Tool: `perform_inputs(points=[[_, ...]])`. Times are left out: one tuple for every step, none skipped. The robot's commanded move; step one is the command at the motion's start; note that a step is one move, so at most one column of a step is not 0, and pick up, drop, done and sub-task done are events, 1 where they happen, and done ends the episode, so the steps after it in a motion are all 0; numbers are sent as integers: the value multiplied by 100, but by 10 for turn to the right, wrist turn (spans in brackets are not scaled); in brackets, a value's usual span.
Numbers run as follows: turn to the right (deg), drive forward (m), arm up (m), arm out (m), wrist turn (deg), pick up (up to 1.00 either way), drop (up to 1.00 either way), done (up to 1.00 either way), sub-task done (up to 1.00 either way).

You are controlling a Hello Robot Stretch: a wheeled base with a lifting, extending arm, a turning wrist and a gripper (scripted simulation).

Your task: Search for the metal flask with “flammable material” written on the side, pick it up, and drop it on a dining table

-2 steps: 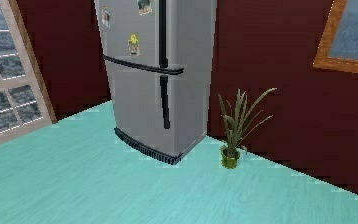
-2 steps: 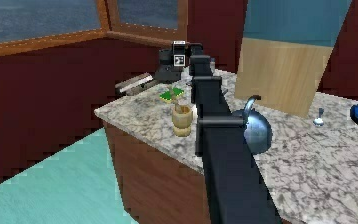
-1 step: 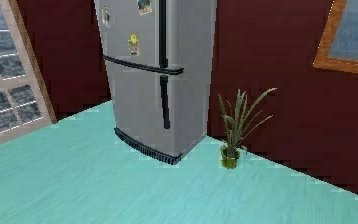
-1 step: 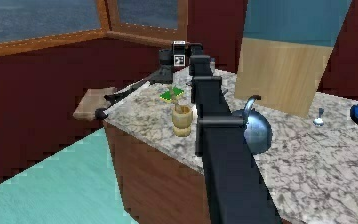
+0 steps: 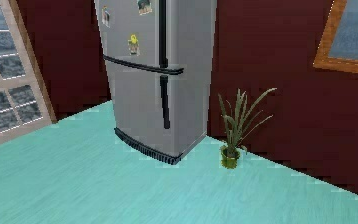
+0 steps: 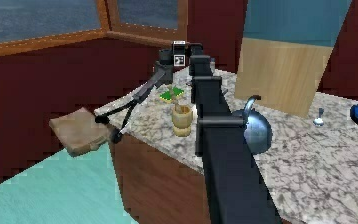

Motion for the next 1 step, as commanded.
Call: perform_inputs(points=[[0, 0, 0, -46, 0, 0, 0, 0, 0]])
